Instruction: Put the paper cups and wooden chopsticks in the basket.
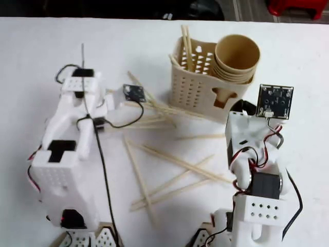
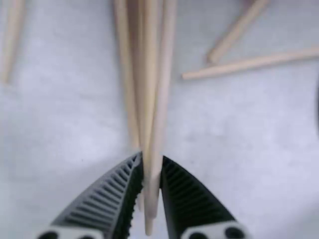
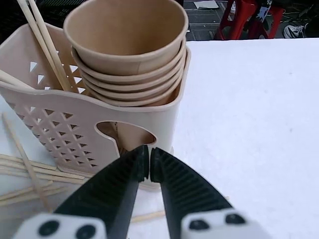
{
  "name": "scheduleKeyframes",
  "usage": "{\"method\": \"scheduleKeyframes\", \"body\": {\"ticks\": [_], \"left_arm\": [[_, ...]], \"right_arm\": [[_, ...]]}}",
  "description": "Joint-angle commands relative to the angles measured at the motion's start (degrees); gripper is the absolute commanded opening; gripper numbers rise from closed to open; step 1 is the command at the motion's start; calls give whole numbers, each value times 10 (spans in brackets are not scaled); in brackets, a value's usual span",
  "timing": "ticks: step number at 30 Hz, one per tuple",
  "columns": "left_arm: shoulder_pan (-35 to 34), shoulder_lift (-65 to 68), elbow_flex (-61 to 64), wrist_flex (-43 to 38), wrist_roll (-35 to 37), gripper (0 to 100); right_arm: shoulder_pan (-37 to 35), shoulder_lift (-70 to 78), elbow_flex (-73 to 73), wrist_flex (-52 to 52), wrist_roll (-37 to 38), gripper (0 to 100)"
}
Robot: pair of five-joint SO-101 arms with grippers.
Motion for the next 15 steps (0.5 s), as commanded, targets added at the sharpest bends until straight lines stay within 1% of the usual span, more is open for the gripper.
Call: {"method": "scheduleKeyframes", "body": {"ticks": [1,10,15], "left_arm": [[-36,-87,-3,67,-40,22],[-104,-197,-2,144,-84,22],[-135,-258,-2,151,-91,22]], "right_arm": [[6,-9,-3,-11,1,19],[6,-9,-3,-11,1,19],[6,-9,-3,-11,1,19]]}}
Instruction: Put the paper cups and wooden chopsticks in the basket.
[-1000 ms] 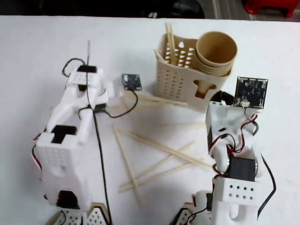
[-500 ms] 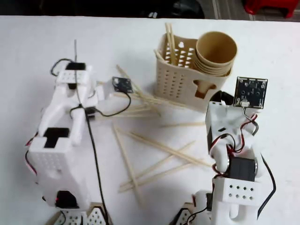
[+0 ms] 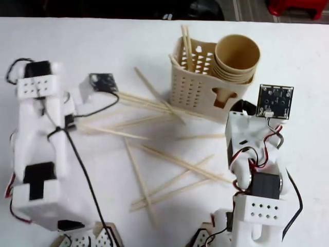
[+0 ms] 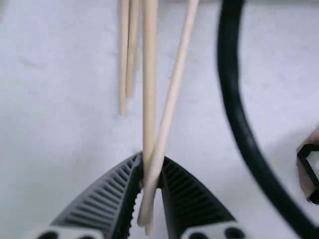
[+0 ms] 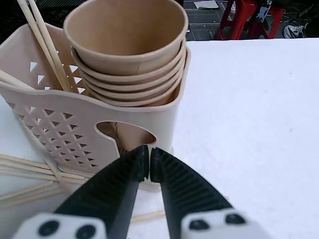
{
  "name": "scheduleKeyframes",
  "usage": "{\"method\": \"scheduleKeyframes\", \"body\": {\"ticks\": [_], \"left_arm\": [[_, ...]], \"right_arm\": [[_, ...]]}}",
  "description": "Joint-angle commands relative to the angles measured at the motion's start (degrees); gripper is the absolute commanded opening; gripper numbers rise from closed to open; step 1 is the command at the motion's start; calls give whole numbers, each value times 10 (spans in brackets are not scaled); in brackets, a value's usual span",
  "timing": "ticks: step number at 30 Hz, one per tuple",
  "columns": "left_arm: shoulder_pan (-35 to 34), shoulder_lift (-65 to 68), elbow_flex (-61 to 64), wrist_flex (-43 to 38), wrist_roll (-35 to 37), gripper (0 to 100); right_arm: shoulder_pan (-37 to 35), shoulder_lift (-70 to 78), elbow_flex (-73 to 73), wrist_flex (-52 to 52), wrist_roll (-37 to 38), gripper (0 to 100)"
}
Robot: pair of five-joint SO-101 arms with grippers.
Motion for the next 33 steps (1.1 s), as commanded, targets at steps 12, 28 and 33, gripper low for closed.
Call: {"method": "scheduleKeyframes", "body": {"ticks": [12,28,33], "left_arm": [[-15,-171,-3,-33,72,23],[95,-330,-3,-152,381,23],[169,-348,-3,-225,484,23]], "right_arm": [[7,-10,-3,-11,1,19],[7,-13,-3,-11,-4,19],[7,-14,-3,-11,-4,19]]}}
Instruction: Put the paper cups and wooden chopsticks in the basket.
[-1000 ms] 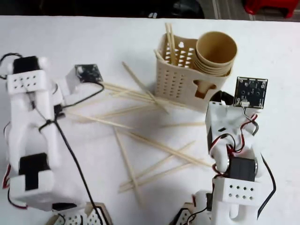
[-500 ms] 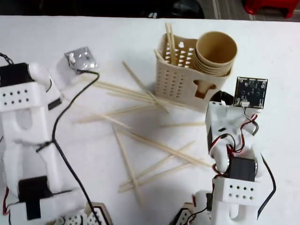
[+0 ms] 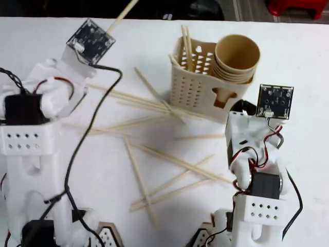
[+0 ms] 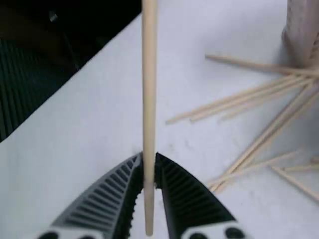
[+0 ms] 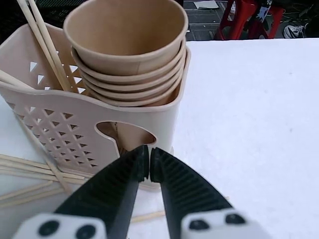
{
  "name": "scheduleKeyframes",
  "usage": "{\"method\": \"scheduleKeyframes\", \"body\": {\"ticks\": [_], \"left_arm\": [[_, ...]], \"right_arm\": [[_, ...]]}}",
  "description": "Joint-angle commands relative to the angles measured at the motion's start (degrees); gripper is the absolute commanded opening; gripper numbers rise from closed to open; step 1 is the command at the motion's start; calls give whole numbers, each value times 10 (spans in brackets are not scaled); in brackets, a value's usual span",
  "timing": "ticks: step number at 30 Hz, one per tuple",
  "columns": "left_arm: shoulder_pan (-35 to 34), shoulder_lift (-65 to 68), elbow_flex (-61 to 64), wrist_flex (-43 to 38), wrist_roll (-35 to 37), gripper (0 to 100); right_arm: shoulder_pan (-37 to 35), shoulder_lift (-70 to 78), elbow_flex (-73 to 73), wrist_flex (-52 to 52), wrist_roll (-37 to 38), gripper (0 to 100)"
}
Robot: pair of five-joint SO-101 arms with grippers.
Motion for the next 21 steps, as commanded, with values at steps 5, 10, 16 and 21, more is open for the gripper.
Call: {"method": "scheduleKeyframes", "body": {"ticks": [5,10,16,21], "left_arm": [[141,-28,-2,-171,196,23],[213,15,-3,-314,293,23],[272,121,-8,-456,352,23],[303,174,-3,-539,424,23]], "right_arm": [[43,-14,-4,-11,-51,19],[70,-14,-4,-21,-69,19],[70,-14,-3,-26,-69,19],[71,-14,-3,-27,-69,19]]}}
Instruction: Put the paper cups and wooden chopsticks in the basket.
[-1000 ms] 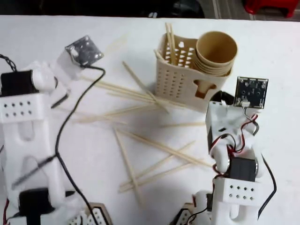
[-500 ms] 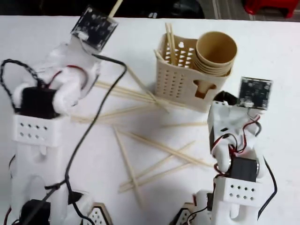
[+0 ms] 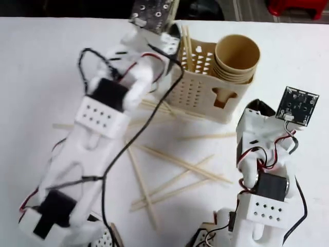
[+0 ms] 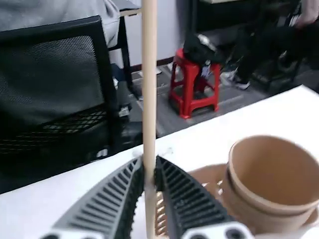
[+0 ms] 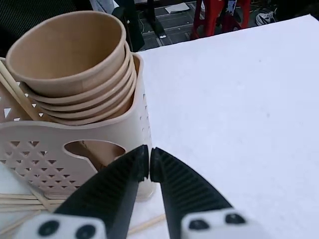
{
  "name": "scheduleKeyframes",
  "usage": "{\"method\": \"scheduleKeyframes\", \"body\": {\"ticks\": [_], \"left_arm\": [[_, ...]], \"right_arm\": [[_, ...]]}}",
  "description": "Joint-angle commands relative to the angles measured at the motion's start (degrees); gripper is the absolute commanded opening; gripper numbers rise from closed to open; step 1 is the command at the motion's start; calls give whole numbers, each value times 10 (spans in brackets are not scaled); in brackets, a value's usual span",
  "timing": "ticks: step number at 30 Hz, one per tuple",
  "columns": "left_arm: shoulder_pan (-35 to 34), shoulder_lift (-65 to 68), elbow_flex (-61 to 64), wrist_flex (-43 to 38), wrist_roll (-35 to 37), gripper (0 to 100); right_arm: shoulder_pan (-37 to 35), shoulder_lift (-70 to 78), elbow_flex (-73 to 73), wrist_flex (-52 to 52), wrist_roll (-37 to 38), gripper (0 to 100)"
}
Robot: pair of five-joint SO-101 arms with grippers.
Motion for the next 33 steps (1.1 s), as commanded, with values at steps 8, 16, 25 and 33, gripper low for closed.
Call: {"method": "scheduleKeyframes", "body": {"ticks": [8,16,25,33], "left_arm": [[55,102,-7,-127,78,61],[32,112,-10,-83,83,135],[-51,-72,-3,158,77,135],[-221,-197,32,324,1,48]], "right_arm": [[7,-14,-3,-12,-3,19],[7,-14,-3,-12,-2,19],[7,-14,-3,-12,-2,19],[10,-14,-3,-12,-2,19]]}}
